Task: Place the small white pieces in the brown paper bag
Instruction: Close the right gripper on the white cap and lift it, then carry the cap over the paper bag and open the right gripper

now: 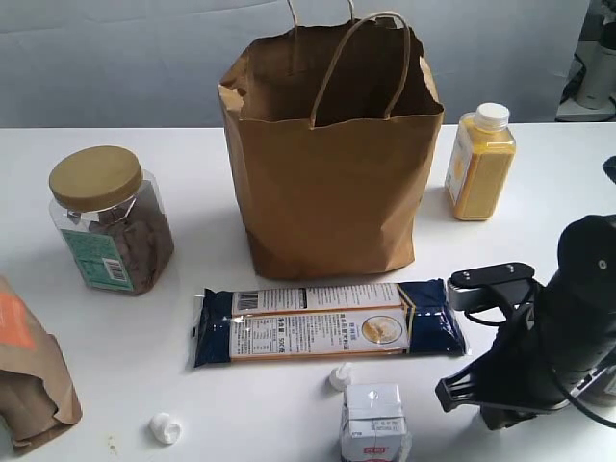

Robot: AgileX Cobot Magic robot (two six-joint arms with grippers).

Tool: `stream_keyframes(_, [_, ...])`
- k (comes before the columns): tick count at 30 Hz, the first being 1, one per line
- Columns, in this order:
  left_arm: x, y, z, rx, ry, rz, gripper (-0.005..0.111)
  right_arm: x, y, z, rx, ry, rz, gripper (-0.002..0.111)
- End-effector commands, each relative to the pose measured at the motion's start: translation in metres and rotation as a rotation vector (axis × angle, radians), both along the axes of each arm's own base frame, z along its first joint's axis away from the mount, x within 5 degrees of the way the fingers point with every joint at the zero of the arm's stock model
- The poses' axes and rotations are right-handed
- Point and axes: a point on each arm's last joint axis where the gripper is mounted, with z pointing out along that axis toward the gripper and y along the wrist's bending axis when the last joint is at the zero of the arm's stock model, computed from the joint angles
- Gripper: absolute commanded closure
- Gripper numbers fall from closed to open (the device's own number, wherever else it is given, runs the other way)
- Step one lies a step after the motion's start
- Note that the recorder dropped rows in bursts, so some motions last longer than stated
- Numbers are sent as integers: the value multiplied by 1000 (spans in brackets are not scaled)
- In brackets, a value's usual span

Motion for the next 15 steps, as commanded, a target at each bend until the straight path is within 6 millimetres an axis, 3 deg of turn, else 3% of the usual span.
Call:
stream_keyframes(1, [0, -1, 0, -11, -7, -7, 107, 1, 1, 0, -6, -8, 42, 108])
stream_keyframes(7, [0, -1, 0, -11, -7, -7, 107, 0, 1, 4, 3, -18, 46, 108])
stream_keyframes(11, [0, -1, 0, -11, -7, -7, 107, -4, -2, 37, 88, -121, 44, 108])
stream_keyframes(15, [0, -1, 0, -11, -7, -7, 107, -34, -18, 84, 367, -338, 16, 108])
